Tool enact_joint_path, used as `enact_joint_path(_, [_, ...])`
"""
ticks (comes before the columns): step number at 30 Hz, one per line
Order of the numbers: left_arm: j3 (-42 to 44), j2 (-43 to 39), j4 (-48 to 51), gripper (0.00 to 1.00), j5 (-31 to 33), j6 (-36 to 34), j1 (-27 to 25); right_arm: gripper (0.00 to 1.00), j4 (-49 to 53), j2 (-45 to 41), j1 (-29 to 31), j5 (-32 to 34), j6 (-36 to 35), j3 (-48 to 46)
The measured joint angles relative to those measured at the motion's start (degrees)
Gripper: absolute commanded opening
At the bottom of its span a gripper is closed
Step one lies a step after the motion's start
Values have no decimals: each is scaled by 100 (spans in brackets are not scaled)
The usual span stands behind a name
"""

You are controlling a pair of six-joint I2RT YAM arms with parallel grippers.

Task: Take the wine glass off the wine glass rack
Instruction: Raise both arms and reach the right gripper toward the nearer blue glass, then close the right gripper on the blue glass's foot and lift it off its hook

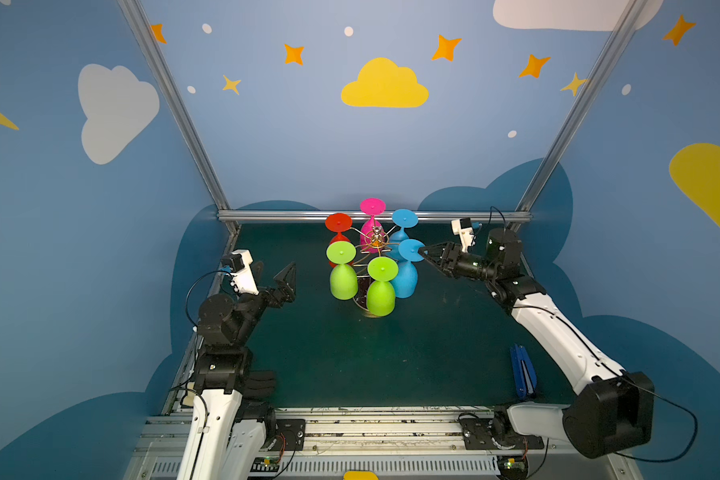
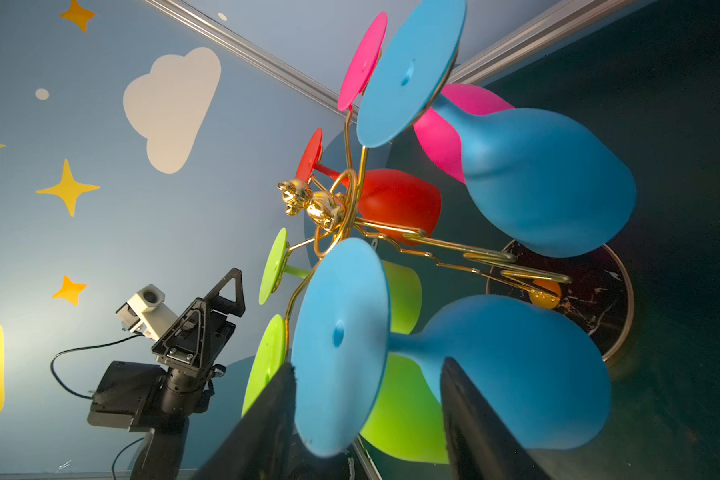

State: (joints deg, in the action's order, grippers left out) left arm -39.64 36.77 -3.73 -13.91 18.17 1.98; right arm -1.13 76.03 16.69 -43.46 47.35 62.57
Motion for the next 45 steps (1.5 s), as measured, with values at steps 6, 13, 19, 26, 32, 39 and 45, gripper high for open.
enact_joint_path(6, [0,-9,0,100,0,2,15,23,-131,153,39,-37,186,114])
enact_joint_path(13, [0,-15,0,100,-2,2,33,15,-83,170,42,-31,404,114])
enact_joint_path(19, [0,-15,-2,100,-2,4,55,13,-52,170,33,-9,544,114])
enact_joint_path(26, [0,-24,-2,100,-4,7,55,21,-46,140,20,52,514,114])
enact_joint_path(32, [0,-42,-9,100,-4,17,55,27,13,79,-33,98,422,114])
enact_joint_path(39, [2,-39,-11,100,-22,26,55,25,131,-20,-109,142,345,120])
enact_joint_path(45, [2,-42,-11,100,-28,26,55,15,216,-57,-131,166,295,120])
